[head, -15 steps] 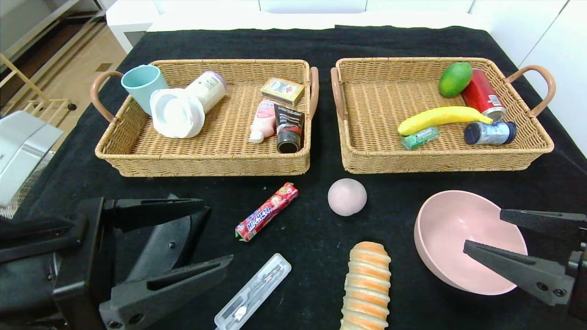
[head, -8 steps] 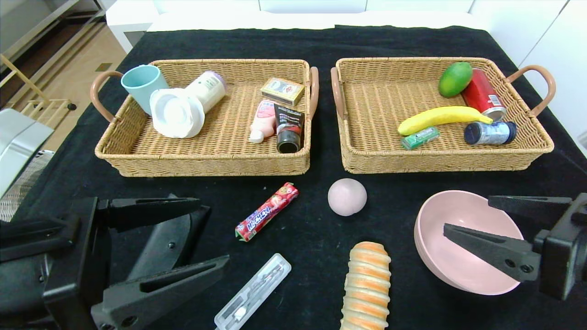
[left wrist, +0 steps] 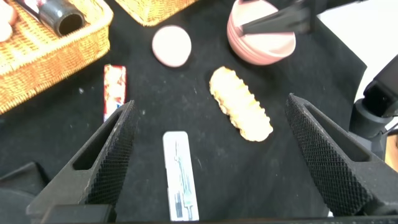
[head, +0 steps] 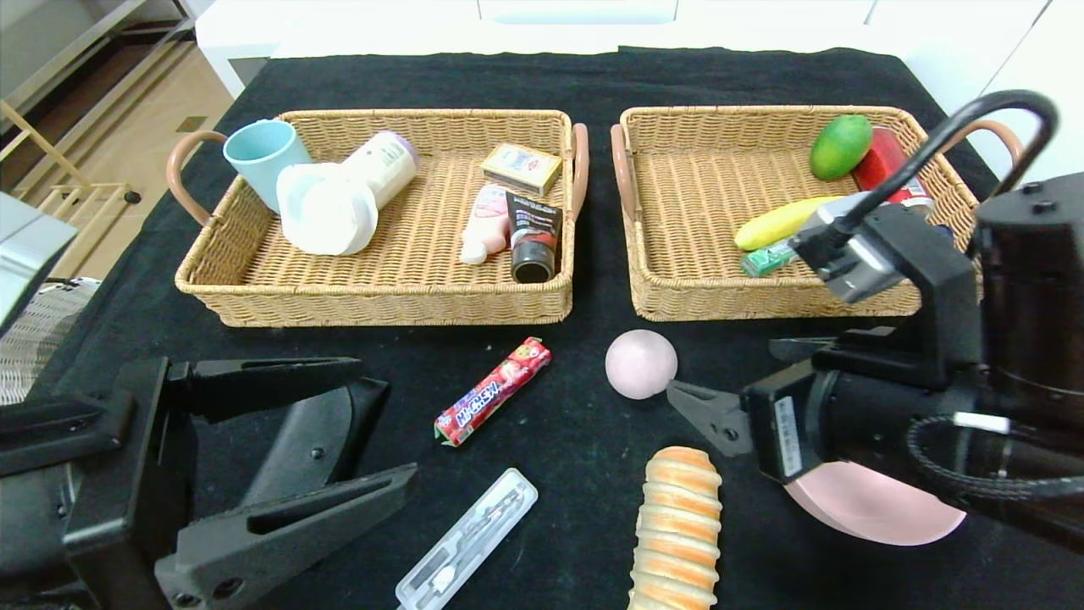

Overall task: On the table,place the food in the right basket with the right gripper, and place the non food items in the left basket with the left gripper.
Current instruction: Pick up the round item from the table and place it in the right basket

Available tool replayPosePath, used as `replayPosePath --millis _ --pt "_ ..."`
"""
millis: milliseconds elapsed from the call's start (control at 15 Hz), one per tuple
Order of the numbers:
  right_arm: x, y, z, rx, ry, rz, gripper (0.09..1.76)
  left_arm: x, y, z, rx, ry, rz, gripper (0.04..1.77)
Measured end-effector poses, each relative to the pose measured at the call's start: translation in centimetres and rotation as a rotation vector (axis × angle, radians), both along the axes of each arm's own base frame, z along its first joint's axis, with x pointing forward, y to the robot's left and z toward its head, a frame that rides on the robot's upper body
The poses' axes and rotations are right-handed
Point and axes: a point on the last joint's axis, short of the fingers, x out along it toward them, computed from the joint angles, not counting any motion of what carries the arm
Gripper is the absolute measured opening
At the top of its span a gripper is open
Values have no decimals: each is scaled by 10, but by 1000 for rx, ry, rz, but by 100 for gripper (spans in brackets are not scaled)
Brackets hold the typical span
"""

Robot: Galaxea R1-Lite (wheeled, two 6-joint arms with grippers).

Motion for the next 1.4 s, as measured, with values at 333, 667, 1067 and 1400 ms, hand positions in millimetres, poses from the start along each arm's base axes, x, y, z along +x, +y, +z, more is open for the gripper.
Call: replayPosePath --millis 333,667,1067,1400 --pt "30 49 0 77 -9 -180 171 -4 4 6 -14 -26 12 172" --pt "51 73 -14 75 -17 -291 171 -5 7 9 -21 -42 28 172" --pt "69 86 -35 65 11 -334 171 -4 9 9 -19 -46 40 172" --pt "76 91 -46 55 25 -345 171 -4 9 9 -18 -48 41 172"
